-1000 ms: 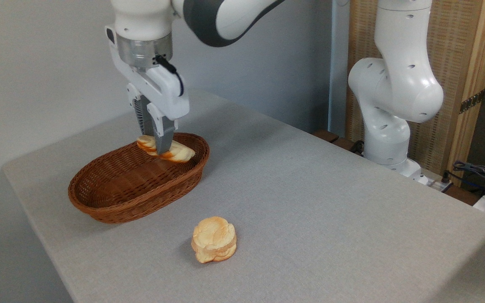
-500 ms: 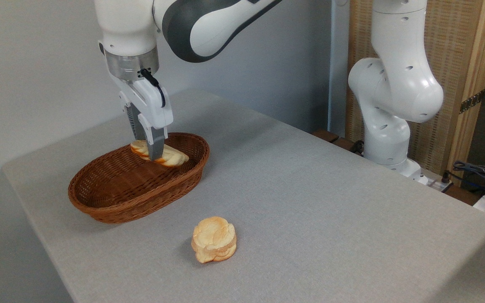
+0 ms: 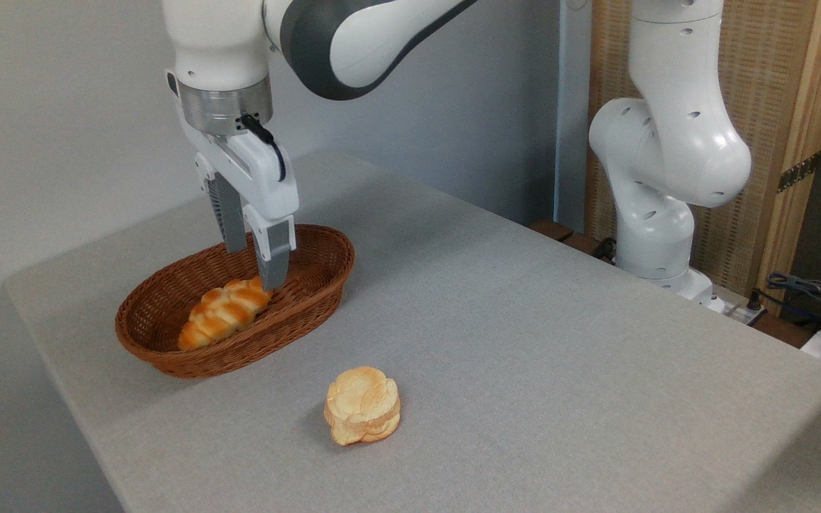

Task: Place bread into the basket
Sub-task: 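Lower the slice into the basket and open the gripper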

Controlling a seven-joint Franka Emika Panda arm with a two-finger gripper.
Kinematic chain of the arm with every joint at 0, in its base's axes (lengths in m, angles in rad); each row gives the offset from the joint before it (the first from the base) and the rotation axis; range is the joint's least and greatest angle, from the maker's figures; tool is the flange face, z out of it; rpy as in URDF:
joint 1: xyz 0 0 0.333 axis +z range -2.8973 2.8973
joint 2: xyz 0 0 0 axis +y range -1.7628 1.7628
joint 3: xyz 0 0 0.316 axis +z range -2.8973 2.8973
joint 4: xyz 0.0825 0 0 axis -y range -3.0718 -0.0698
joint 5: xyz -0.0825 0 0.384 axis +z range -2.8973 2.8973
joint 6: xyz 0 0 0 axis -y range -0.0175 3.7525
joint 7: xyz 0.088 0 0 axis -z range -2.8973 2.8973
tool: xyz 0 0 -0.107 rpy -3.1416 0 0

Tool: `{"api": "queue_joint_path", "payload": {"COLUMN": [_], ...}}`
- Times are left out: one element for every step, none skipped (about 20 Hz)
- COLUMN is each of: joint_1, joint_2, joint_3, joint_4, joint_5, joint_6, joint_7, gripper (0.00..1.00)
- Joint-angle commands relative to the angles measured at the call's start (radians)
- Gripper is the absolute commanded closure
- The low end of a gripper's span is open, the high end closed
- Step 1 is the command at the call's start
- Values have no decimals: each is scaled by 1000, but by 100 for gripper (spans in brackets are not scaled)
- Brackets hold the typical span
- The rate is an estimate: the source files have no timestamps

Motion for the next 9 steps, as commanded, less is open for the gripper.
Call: {"api": "queue_joint_path", "payload": {"joint_1": [-2,-2,0,0,0,0,0,0,0], "joint_2": [-26,-26,-26,-25,-25,-26,-26,-25,-25], "joint_3": [66,83,101,120,137,140,141,141,141], "joint_4": [3,3,1,0,-2,0,0,0,0], "joint_5": [70,105,130,150,162,164,164,164,164], "joint_6": [-3,-8,-11,-11,-17,-22,-22,-26,-44], "joint_7": [-4,-4,-4,-1,5,14,16,16,14], "gripper": [0,0,0,0,0,0,0,0,0]}}
